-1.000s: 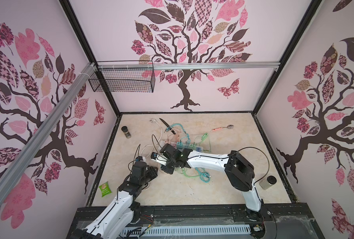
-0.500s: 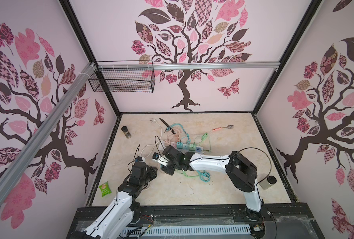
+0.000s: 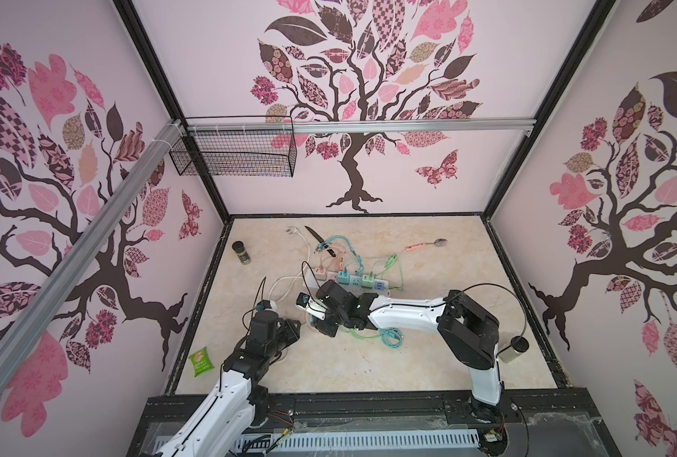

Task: Insert plugs into power strip
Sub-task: Insert the plug into the socket.

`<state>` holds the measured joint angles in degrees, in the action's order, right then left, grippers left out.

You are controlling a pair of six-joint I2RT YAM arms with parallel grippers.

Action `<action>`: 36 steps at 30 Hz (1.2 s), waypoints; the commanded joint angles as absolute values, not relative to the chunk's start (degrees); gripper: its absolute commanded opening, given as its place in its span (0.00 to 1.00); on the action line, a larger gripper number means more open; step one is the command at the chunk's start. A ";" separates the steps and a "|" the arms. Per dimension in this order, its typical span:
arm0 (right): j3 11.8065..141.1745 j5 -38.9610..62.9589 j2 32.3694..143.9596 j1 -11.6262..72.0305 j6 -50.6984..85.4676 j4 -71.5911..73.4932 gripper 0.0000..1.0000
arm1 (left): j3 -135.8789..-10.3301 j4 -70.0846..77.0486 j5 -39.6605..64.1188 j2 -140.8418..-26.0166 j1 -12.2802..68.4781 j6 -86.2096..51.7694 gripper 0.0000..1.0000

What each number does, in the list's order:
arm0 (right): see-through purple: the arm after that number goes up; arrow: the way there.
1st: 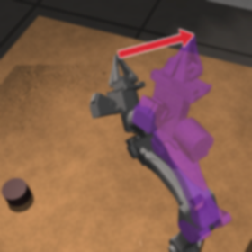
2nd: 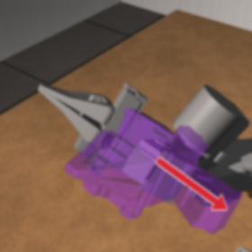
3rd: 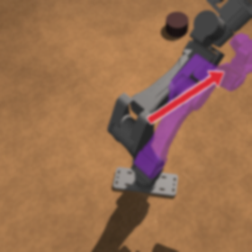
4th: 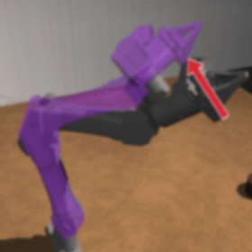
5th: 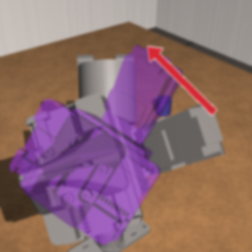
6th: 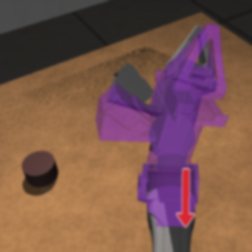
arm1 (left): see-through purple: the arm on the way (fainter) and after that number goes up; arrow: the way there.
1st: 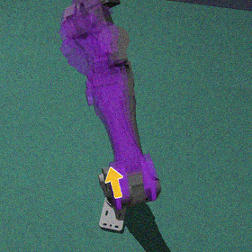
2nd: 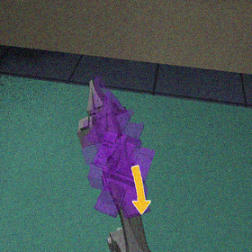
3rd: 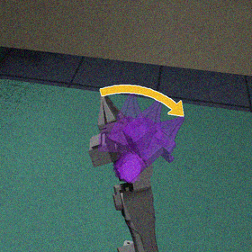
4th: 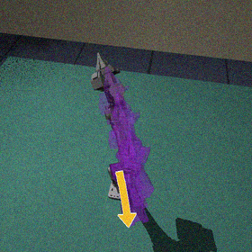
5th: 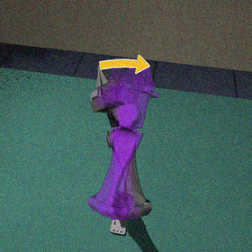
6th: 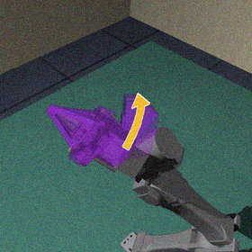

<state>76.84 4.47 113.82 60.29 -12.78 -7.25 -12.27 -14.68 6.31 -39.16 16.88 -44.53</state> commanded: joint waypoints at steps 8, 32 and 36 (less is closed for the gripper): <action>72.24 2.72 112.57 59.86 -12.06 -24.37 0.21 | -16.52 -17.19 5.37 -39.44 16.61 -41.77 0.34; 66.26 8.39 92.80 59.38 -10.03 -23.21 0.49 | -26.14 -13.29 2.23 -50.24 7.90 -32.75 0.59; 64.93 11.37 87.42 57.96 -9.43 -23.32 0.55 | -25.12 -9.36 5.07 -52.03 2.58 -33.63 0.59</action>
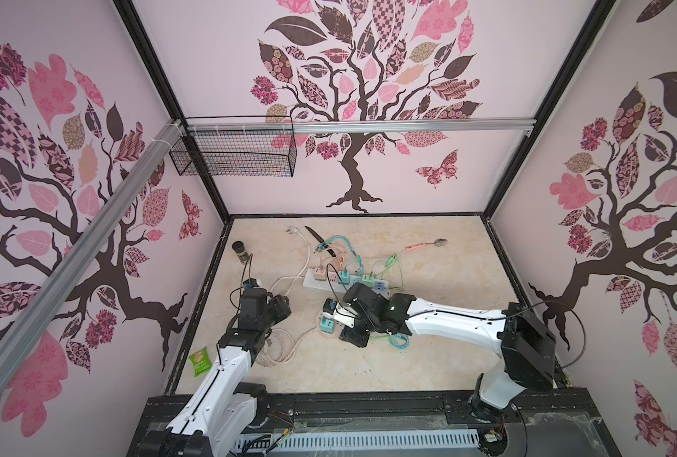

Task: Insert plugs into power strip
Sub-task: Insert the plug into the socket, then reset both arms

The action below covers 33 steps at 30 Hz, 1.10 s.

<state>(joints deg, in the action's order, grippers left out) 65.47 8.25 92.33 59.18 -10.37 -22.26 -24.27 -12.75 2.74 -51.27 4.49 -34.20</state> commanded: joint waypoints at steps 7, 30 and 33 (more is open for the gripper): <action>58.67 15.36 76.87 49.46 -5.99 -16.23 0.61 | -26.81 -7.56 0.48 -55.66 1.52 -29.06 0.60; 26.62 -7.66 67.21 10.73 6.69 26.70 0.96 | -20.49 27.23 -14.44 -67.53 1.50 -6.66 0.61; 24.24 -10.11 69.47 10.64 7.29 32.39 0.98 | -20.14 31.52 -14.55 -72.02 1.58 -4.40 0.62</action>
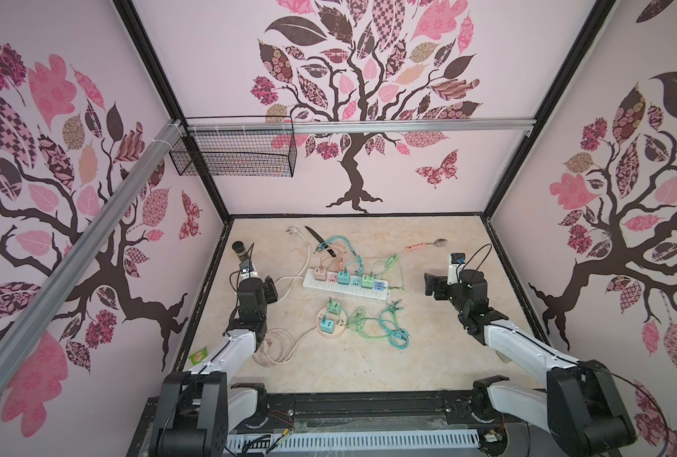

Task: Insert plugs into power strip
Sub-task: Reset both arms

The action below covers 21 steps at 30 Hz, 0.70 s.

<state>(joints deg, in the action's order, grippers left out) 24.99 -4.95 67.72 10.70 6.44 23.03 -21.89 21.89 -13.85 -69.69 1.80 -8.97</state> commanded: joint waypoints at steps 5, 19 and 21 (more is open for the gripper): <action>24.60 -12.17 72.76 10.55 3.88 35.26 0.99 | -21.24 37.21 -13.45 -76.37 1.49 -3.08 0.62; 17.60 -10.16 79.47 5.15 3.83 53.19 1.00 | -21.21 52.07 -10.54 -89.58 0.78 -1.49 0.64; 18.80 -9.66 80.85 4.72 3.36 52.95 1.00 | -21.56 50.88 -10.62 -89.29 0.53 -2.03 0.65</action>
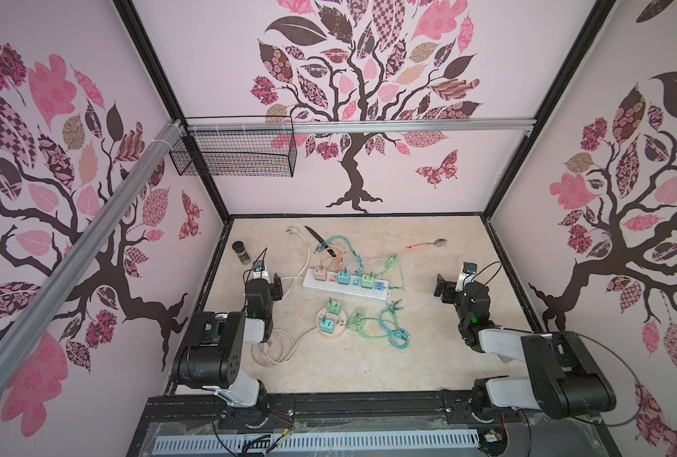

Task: Insert plugs into power strip
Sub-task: Reset both arms

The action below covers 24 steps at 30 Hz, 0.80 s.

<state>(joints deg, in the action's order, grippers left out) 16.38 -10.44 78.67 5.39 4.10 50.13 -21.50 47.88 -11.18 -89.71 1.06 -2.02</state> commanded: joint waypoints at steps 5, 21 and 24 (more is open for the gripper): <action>16.73 -8.23 85.56 3.37 2.16 61.63 0.99 | -22.27 49.57 -8.87 -89.43 -0.79 -2.90 0.74; 16.44 -7.64 89.82 2.77 2.32 66.57 1.00 | -22.31 49.12 -7.88 -89.30 -1.32 -3.13 0.98; 16.37 -7.58 89.70 2.78 2.30 66.62 1.00 | -22.32 49.09 -7.78 -89.25 -1.23 -2.99 0.98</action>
<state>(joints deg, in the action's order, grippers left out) 16.05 -7.84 89.30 3.16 2.59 65.76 -21.54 48.64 -8.32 -89.65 -1.04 -3.07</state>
